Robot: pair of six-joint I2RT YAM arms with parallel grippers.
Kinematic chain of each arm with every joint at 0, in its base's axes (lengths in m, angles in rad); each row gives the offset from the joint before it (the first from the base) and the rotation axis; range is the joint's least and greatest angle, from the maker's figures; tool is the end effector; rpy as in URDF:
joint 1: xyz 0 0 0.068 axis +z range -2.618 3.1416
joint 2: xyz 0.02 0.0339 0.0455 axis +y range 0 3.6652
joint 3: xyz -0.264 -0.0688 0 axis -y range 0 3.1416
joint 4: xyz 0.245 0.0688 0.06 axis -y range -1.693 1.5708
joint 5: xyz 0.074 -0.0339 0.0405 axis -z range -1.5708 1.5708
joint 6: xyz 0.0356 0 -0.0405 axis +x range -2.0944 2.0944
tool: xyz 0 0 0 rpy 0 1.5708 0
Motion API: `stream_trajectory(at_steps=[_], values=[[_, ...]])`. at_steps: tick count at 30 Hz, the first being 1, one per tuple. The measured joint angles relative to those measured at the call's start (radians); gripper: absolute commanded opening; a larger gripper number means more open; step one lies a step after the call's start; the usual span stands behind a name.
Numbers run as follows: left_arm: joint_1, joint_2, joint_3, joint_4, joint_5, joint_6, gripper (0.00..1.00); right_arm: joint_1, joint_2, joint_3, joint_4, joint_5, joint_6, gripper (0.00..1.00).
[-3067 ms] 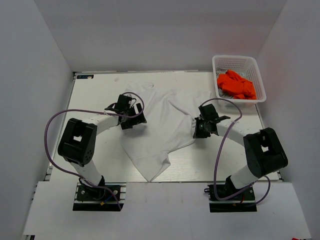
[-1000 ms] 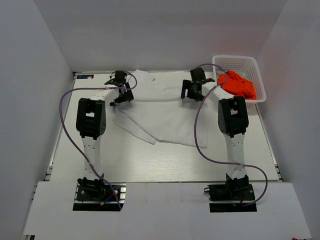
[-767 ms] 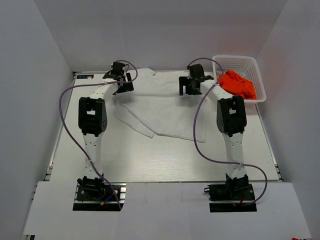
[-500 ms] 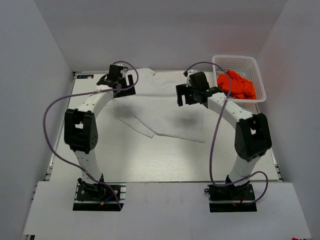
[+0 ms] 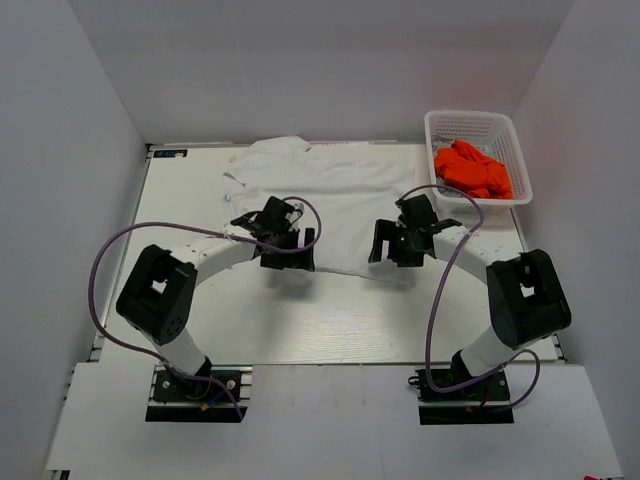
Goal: Fold and stack the t-shirts
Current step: Flatten out the tshirt
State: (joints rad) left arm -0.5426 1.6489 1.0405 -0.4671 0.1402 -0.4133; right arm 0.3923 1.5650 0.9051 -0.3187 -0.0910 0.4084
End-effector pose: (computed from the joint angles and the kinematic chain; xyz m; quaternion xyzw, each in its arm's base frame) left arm 0.2782 -0.1736 0.1898 0.0796 0.9640 -0.1728 0.1859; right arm 0.2851 0.1215 0.1839 -0.0056 0.9556 0.1537 0.2515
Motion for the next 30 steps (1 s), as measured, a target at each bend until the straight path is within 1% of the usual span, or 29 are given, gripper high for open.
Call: stream_trajectory(at_steps=[2, 4, 5, 7, 8, 11, 12, 14, 15, 17, 18, 20, 21, 22, 26, 30], values=[[-0.027, 0.012, -0.008, 0.0, -0.006, 0.009, 1.0, -0.01, 0.022, 0.0, 0.016, -0.029, 0.018, 0.9], [-0.048, 0.033, 0.001, 0.0, -0.032, 0.014, 0.96, -0.021, 0.046, 0.0, 0.029, -0.053, 0.033, 0.9], [-0.056, 0.046, 0.01, 0.0, -0.046, 0.016, 0.91, -0.026, 0.056, 0.0, 0.033, -0.062, 0.037, 0.9], [-0.07, 0.082, 0.04, -0.003, -0.082, 0.018, 0.83, -0.034, 0.06, 0.0, 0.042, -0.074, 0.045, 0.9], [-0.073, 0.1, 0.053, -0.003, -0.097, 0.02, 0.76, -0.039, 0.06, 0.0, 0.045, -0.079, 0.049, 0.9], [-0.077, 0.144, 0.076, -0.011, -0.139, 0.02, 0.68, -0.047, 0.06, -0.004, 0.052, -0.091, 0.056, 0.9], [-0.079, 0.151, 0.078, -0.011, -0.147, 0.021, 0.6, -0.05, 0.06, -0.005, 0.053, -0.094, 0.057, 0.9], [-0.08, 0.153, 0.08, -0.017, -0.168, 0.02, 0.52, -0.054, 0.06, -0.006, 0.056, -0.097, 0.057, 0.9], [-0.08, 0.157, 0.081, -0.023, -0.179, 0.023, 0.45, -0.056, 0.06, -0.006, 0.057, -0.099, 0.057, 0.9], [-0.08, 0.168, 0.094, -0.037, -0.196, 0.024, 0.35, -0.061, 0.06, -0.01, 0.061, -0.103, 0.059, 0.9], [-0.08, 0.171, 0.099, -0.04, -0.203, 0.023, 0.26, -0.064, 0.06, -0.012, 0.064, -0.107, 0.06, 0.9], [-0.08, 0.177, 0.105, -0.05, -0.212, 0.022, 0.14, -0.07, 0.06, -0.013, 0.067, -0.113, 0.064, 0.9], [-0.08, 0.177, 0.105, -0.053, -0.213, 0.019, 0.02, -0.072, 0.06, -0.014, 0.068, -0.115, 0.066, 0.9], [-0.079, 0.176, 0.105, -0.057, -0.215, 0.017, 0.0, -0.075, 0.059, -0.016, 0.07, -0.119, 0.068, 0.9], [-0.081, 0.165, 0.098, -0.092, -0.243, -0.034, 0.0, -0.084, 0.059, -0.019, 0.079, -0.125, 0.079, 0.9], [-0.081, 0.121, 0.066, -0.222, -0.275, -0.119, 0.0, -0.093, 0.059, -0.022, 0.086, -0.126, 0.082, 0.9]])
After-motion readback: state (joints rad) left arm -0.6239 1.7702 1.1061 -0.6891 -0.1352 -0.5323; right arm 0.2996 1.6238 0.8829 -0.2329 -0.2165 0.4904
